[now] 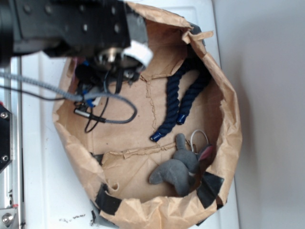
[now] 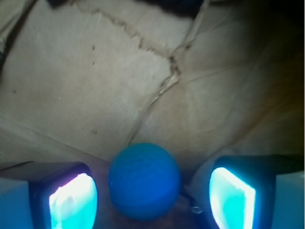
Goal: Grab the blue ball.
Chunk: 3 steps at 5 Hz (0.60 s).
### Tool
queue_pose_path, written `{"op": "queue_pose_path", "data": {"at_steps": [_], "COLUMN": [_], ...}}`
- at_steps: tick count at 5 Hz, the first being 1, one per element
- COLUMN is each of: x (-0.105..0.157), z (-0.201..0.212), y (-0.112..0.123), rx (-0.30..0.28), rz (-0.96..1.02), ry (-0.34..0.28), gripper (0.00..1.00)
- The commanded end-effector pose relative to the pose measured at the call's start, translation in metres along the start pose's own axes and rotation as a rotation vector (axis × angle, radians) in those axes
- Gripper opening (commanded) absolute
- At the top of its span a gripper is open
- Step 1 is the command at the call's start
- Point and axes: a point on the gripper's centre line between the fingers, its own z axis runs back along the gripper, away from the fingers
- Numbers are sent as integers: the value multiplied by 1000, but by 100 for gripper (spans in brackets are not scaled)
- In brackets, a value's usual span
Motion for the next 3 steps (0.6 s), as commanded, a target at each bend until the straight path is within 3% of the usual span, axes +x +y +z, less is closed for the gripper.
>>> {"op": "queue_pose_path", "data": {"at_steps": [1, 2, 3], "x": [1, -3, -5], "z": [-12, -11, -12], "y": [-12, -12, -14], "rx": [55, 65, 67], "rz": [-27, 6, 18], "ry": [8, 4, 0], "gripper": [100, 0, 0]}}
